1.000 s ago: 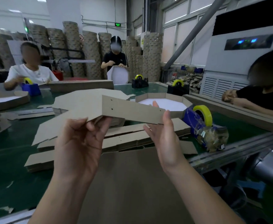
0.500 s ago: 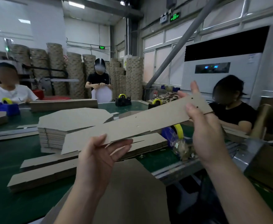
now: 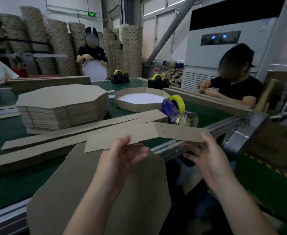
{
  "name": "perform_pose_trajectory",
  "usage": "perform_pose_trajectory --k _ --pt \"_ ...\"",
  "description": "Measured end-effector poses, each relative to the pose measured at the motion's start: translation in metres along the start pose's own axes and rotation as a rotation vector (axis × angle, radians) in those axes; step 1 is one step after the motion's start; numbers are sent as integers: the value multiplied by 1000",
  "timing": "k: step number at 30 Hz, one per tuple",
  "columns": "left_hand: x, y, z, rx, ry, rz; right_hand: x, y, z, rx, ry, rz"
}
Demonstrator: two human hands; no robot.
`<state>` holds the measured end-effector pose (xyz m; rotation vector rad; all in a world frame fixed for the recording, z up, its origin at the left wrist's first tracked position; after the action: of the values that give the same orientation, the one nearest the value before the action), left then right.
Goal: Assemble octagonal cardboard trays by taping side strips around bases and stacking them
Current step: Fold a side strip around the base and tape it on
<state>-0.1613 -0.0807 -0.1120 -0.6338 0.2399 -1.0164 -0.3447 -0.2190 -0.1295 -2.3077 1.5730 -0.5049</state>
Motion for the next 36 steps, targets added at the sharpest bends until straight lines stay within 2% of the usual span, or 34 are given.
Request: perform_pose_trajectory --k 4,8,10,12,14,15,17,19,21,24,26,29,30,31,32,34,36 --pt "4 5 -17 -54 28 6 9 8 34 -45 -140 -8" --pt "8 -5 -19 -106 1 -48 6 15 55 -355 -349 -65" --pt "10 -8 -21 -127 -4 -60 4 24 51 -550 -364 -21" --pt "12 -7 -24 -137 0 -42 8 32 28 -686 -176 117" --pt "14 -6 -28 -135 12 -29 4 13 -6 -654 173 155" --pt "14 -8 -29 -126 13 -38 -1 -8 -21 -645 351 75" --pt "13 -9 -30 -77 -2 -61 -12 -61 -28 -744 542 -213" --pt "11 -8 -30 -22 -28 -76 -15 -98 -16 -836 569 -480" --pt "9 1 -27 49 -40 -45 -14 -116 -4 -836 544 -594" --pt "5 12 -11 263 -96 -25 -11 -122 -2 -764 614 -578" --pt "0 35 18 544 -245 105 -5 -123 1 -722 625 -543" --pt "-15 55 82 1329 -634 365 8 -119 8 -673 570 -479" --pt "-13 60 89 1596 -636 416 10 -118 10 -664 557 -461" --pt "-7 72 91 1780 -541 460 13 -117 11 -658 548 -444" --pt "-3 87 92 1867 -405 503 14 -116 12 -658 540 -430" --pt "-1 106 93 1808 -232 537 16 -116 14 -647 515 -422" --pt "-2 107 92 1527 -280 470 15 -118 13 -619 488 -444"
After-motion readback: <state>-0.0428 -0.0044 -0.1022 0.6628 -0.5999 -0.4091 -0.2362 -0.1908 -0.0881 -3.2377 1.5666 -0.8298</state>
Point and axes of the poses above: each hand's wrist, its own x-axis towards the middle knuckle, its own y-axis out of the back of the hand, z = x × y, the point moved 10 cm from there along x, towards the middle knuckle, and after that the axes turned 3 degrees about x, right-handed, at the moved point
